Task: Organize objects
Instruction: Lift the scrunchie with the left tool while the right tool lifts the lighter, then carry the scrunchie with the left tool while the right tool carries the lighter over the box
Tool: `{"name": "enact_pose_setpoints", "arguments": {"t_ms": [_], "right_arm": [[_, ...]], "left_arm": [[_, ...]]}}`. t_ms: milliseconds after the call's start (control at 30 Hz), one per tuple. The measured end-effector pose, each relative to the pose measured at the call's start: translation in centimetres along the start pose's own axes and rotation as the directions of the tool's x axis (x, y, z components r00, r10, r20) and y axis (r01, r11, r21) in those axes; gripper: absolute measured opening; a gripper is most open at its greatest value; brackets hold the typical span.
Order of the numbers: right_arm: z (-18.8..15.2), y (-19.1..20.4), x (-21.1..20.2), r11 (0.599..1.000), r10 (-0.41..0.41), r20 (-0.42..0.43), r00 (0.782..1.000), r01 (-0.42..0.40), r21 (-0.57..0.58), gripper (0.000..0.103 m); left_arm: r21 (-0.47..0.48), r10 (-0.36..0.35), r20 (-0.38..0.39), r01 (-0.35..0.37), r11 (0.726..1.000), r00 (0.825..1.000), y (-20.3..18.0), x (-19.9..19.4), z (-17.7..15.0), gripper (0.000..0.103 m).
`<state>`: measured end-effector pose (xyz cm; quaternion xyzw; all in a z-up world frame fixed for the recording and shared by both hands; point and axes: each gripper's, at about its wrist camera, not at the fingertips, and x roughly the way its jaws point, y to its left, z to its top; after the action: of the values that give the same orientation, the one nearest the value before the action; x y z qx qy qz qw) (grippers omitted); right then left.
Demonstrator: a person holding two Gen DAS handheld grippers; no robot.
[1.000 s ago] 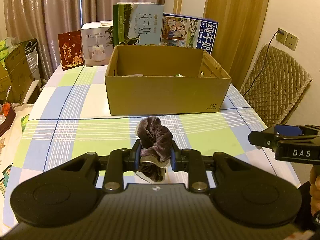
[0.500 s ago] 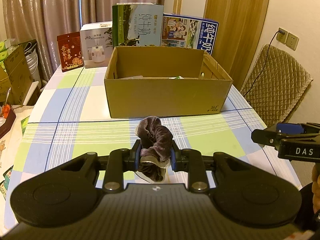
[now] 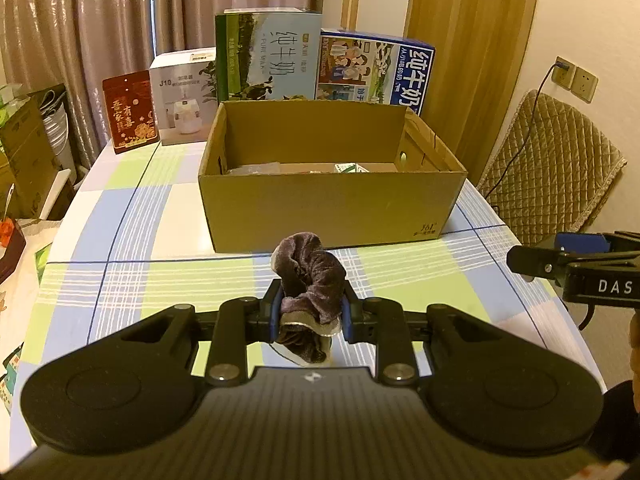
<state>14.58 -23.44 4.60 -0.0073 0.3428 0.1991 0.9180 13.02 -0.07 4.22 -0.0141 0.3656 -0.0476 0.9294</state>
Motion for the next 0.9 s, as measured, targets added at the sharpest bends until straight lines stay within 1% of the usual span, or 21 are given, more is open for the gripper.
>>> {"name": "enact_pose_setpoints", "arguments": {"t_ms": [200,300,400,567,667,900], "right_arm": [[1.6,-0.9,1.1,1.000,0.008,-0.010,1.000,-0.008,0.005,0.079],[3.1,-1.3,1.7,1.000,0.012,-0.004,1.000,-0.012,-0.001,0.079],[5.0,-1.9,2.5,1.000,0.021,0.005,1.000,-0.021,0.009,0.079],[9.0,-2.4,4.0,0.999,0.032,0.022,0.999,-0.032,0.008,0.079],[11.3,-2.6,5.2,0.999,0.038,0.026,0.999,-0.038,0.005,0.079],[15.3,-3.2,9.1,0.998,0.054,0.003,0.999,-0.054,0.043,0.079]], "left_arm": [[-0.008,-0.026,-0.003,0.026,1.000,1.000,0.4,1.4,1.4,0.023],[-0.019,-0.056,-0.008,0.056,0.998,0.998,0.8,2.2,2.5,0.023],[-0.006,-0.066,-0.005,0.066,0.998,0.998,1.2,3.0,4.0,0.023],[-0.010,-0.085,0.006,0.086,0.996,0.996,2.3,4.3,7.5,0.023],[0.003,-0.083,0.017,0.083,0.997,0.996,2.6,5.0,9.8,0.023],[0.022,-0.083,0.027,0.083,0.996,0.996,3.2,7.7,14.9,0.023]]}}
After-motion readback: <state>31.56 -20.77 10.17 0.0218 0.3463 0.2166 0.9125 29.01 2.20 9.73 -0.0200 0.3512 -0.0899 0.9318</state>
